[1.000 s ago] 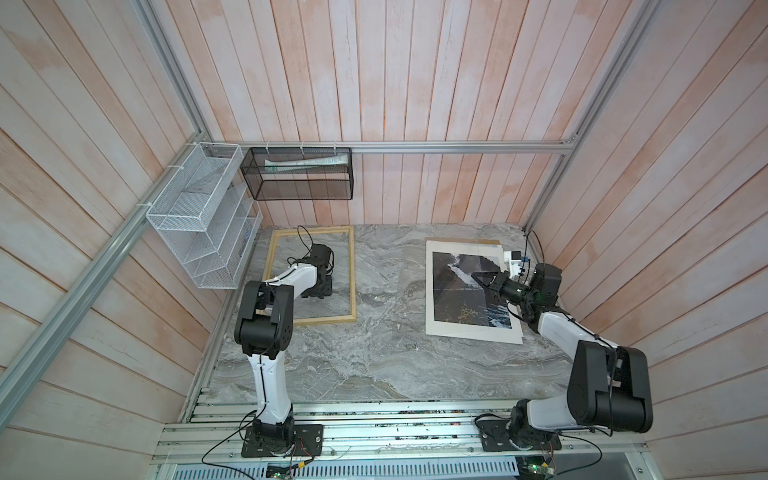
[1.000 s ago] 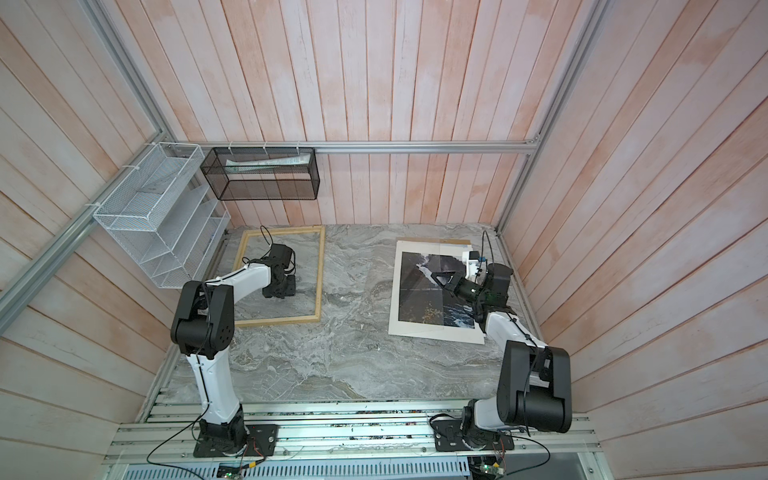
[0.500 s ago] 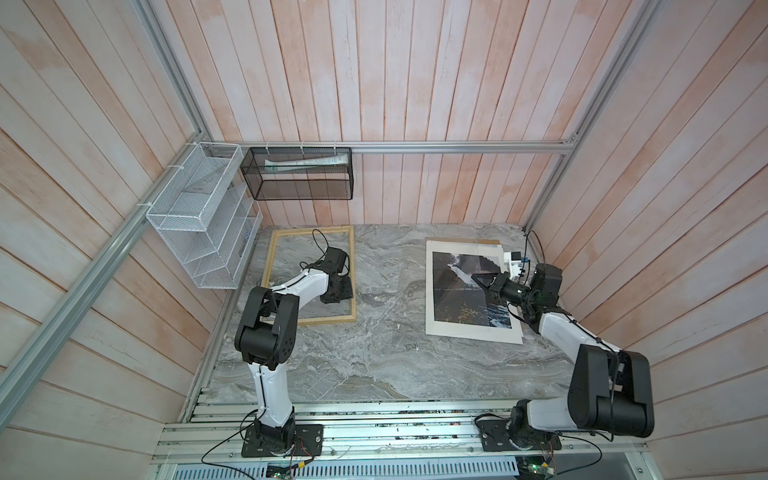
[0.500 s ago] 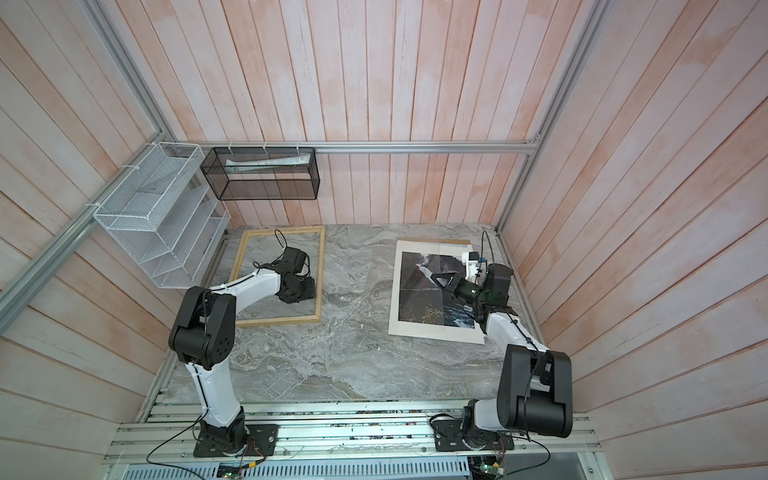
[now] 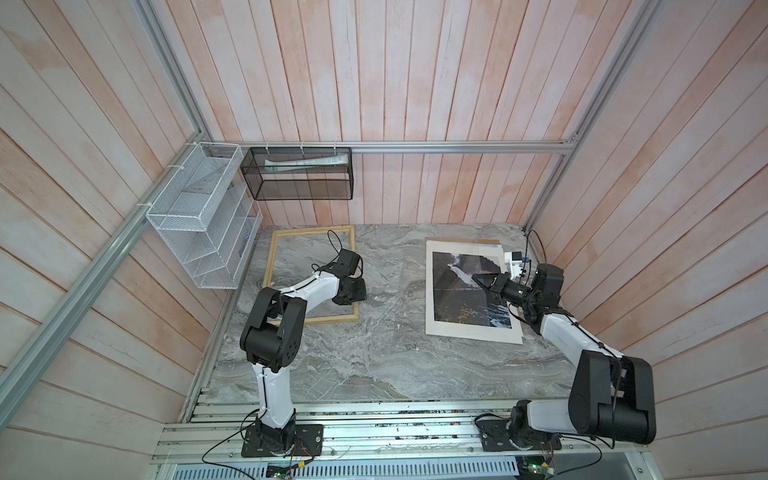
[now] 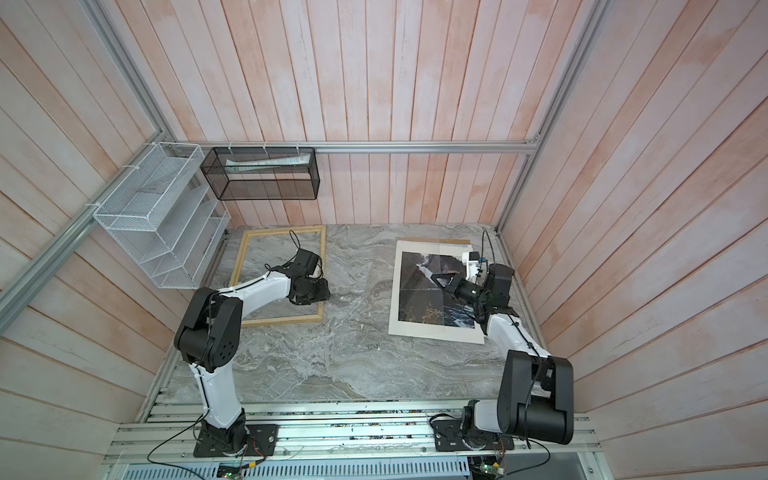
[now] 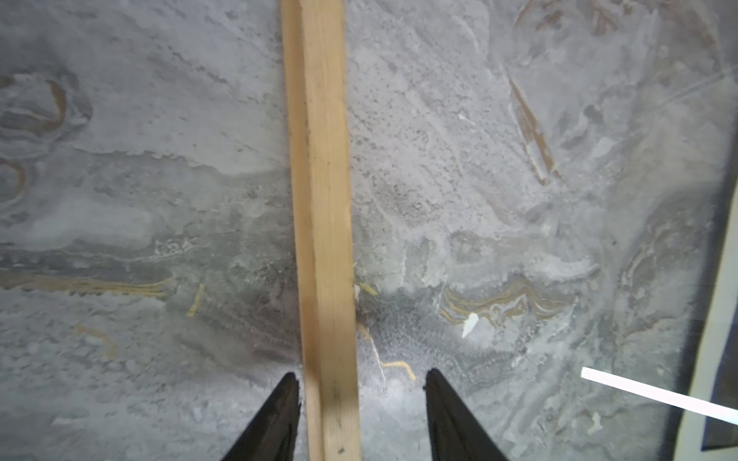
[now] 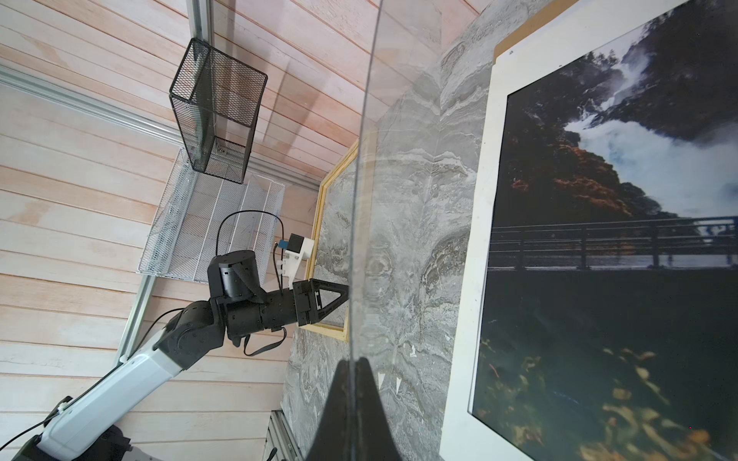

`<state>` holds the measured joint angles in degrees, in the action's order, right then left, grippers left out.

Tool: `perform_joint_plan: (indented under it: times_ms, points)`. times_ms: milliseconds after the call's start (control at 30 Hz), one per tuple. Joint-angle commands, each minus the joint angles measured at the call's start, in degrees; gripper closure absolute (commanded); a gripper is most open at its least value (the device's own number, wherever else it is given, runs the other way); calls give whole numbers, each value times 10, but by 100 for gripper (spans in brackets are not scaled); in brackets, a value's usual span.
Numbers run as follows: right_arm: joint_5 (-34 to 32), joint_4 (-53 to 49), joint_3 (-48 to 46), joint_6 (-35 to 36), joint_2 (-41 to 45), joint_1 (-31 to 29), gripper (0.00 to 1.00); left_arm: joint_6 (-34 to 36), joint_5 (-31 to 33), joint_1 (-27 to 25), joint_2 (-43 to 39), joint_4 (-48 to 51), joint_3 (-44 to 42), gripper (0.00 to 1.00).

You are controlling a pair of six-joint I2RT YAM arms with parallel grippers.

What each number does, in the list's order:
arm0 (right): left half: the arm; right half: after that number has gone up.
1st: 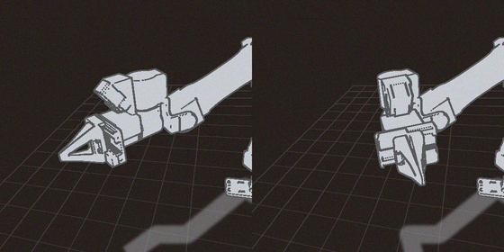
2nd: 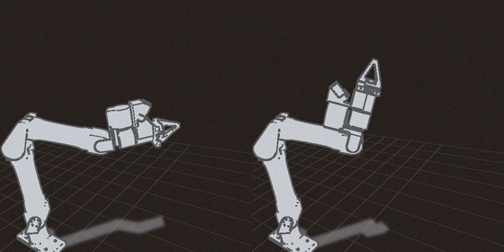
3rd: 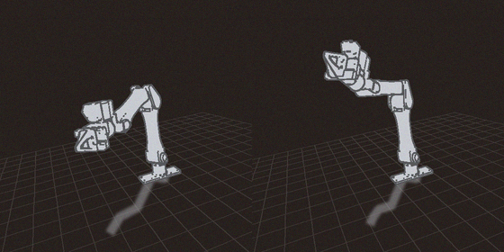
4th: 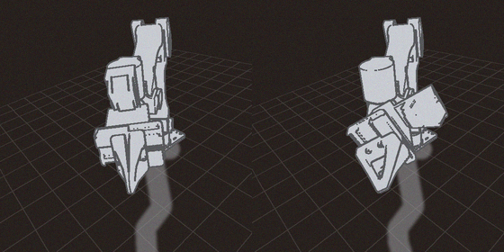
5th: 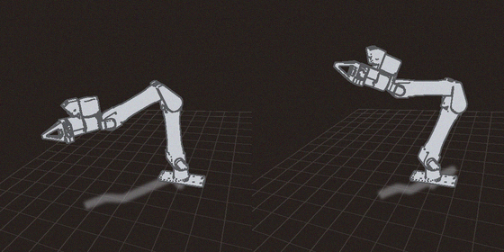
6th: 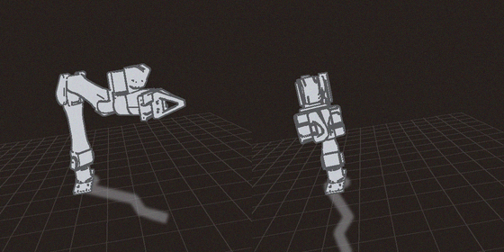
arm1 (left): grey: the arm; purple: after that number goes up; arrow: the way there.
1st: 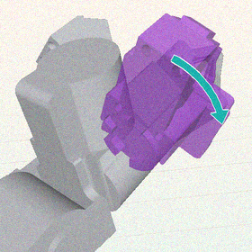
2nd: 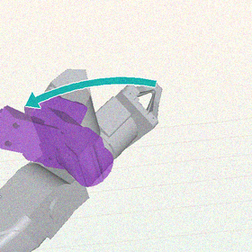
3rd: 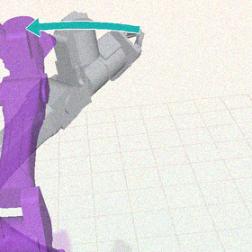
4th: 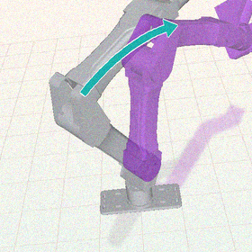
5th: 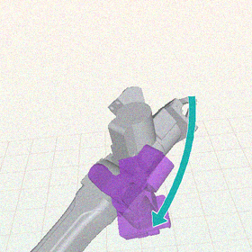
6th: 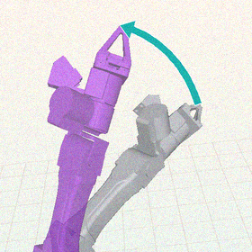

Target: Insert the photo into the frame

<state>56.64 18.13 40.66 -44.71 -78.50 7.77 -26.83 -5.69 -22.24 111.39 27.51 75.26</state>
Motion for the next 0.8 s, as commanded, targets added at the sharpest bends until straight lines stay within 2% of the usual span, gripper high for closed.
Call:
perform_joint_plan:
  times_ms: [0,300,767]
  points:
    - [12,-8,35,19,17,2,100,-10,-16,-19,13,-14,1,51]
    - [24,-88,94,57,23,16,100,-36,-29,-65,25,-37,-14,55]
    - [75,-104,182,-12,75,51,100,-47,-71,-128,20,-57,-3,56]
